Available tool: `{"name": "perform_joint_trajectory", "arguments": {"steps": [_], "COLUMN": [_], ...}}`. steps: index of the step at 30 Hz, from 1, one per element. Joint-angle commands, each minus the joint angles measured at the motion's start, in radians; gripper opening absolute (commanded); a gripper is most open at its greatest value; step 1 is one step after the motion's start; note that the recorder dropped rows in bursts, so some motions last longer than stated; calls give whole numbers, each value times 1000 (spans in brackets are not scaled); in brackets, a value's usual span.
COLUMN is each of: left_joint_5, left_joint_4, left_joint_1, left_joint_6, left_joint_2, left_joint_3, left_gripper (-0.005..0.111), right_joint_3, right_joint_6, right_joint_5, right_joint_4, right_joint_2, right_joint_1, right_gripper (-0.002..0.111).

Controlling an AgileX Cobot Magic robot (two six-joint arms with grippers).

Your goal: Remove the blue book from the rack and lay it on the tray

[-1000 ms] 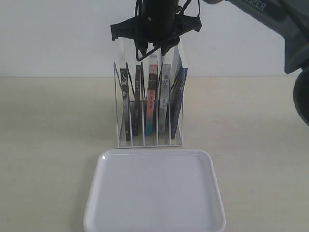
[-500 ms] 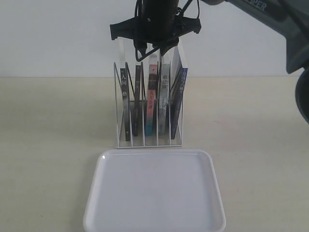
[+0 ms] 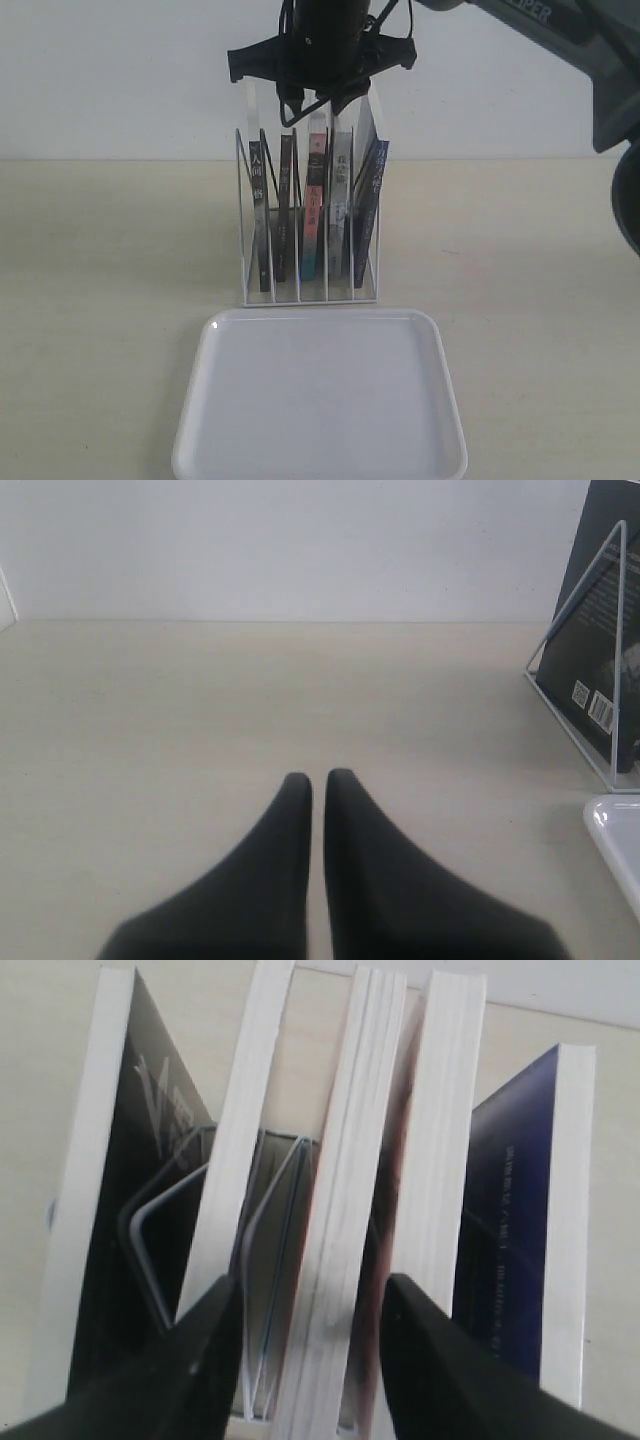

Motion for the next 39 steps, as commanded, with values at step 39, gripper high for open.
{"name": "perform_joint_trajectory", "arguments": {"steps": [39], "left_joint_5": [-8], "left_joint_4": [1], "left_joint_1": [0], "left_joint_6": [-2], "left_joint_2": [-3], "left_joint_3": [3], "left_gripper": [4], "right_joint_3": [6], "right_joint_6": [14], "right_joint_5": [-39], "right_joint_4": [-46], "right_joint_2": [-5], "right_joint_1": [9], "right_gripper": [42]}}
